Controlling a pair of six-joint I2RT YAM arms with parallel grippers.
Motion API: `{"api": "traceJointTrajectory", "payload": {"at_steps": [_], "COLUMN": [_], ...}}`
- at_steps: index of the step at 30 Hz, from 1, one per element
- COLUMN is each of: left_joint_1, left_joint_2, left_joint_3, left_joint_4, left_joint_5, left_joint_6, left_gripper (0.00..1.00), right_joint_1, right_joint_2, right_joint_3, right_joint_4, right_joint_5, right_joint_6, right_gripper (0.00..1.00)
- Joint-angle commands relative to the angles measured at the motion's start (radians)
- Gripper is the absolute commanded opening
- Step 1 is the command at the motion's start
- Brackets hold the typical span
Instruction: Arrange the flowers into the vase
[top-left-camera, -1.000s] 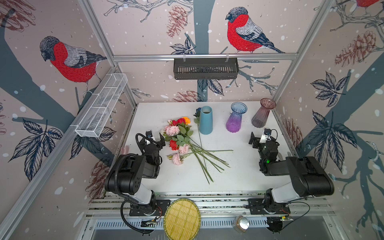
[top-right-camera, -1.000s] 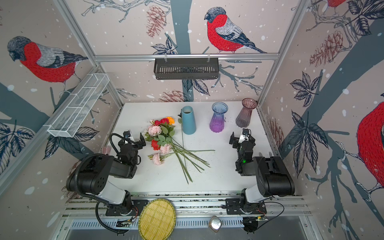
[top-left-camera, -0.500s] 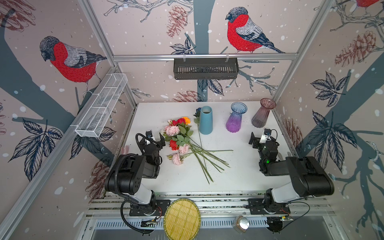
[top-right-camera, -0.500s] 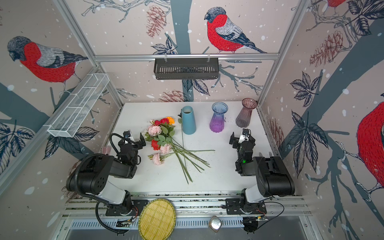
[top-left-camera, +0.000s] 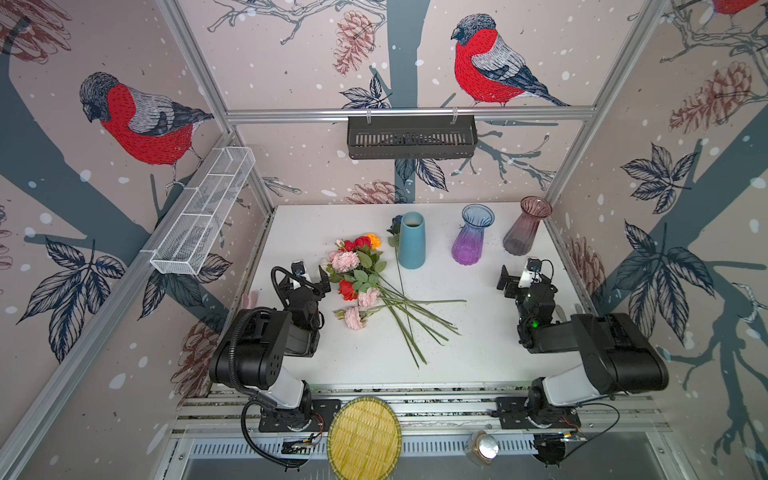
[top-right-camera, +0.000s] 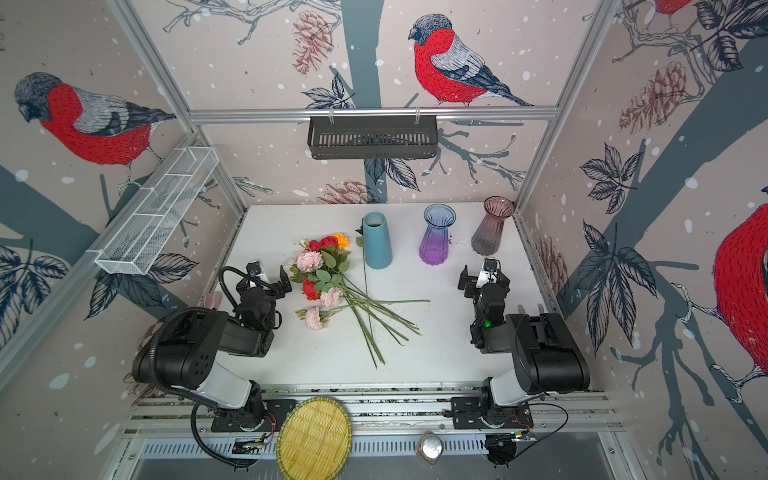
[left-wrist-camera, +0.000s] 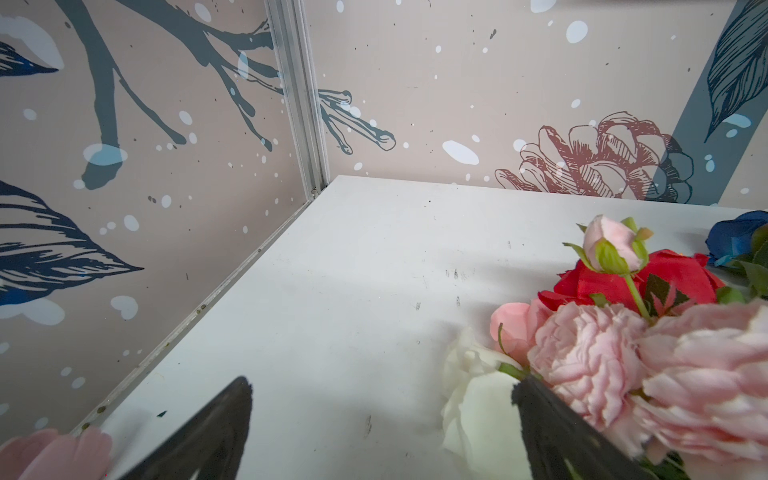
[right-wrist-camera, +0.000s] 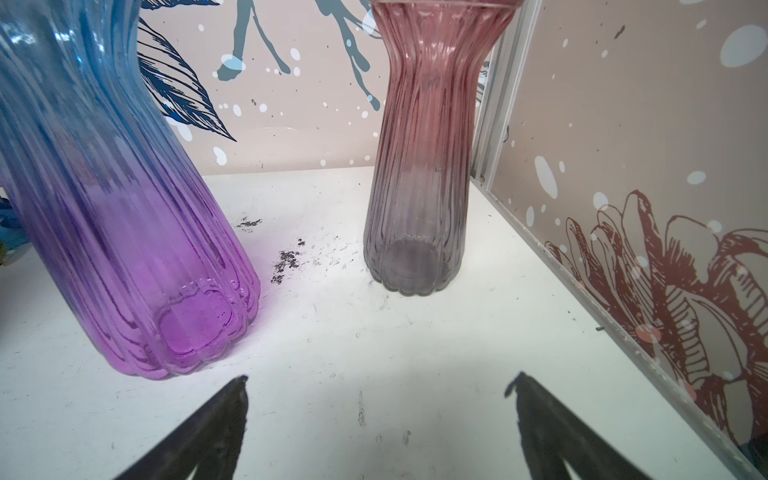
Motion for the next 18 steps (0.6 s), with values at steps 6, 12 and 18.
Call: {"api": "traceJointTrajectory", "payload": {"at_steps": [6,12,18], "left_joint_1": [0.011,-0.091,-0.338], "left_joint_2": [-0.004,-0.142,-0.562], "left_joint_3": [0.002,-0.031,-0.002], "left_joint_4": [0.037,0.02,-0.216], "left_joint_5": [0.033,-0.195,-0.16], "left_joint_6": [-0.007,0.052,0.008], "left_gripper": [0.98,0.98,0.98], "right_joint_1": [-0.055,0.045,0.355], "right_joint_2": [0.002,-0.051,-0.157], "right_joint_3": [0.024,-0.045,0.309], "right_joint_4": [-0.004,0.129,-0.522], "right_joint_5": [-0.102,0.082,0.278], "right_joint_6": [0.021,-0.056,-0.023], "right_gripper": [0.99,0.99,0.99]}}
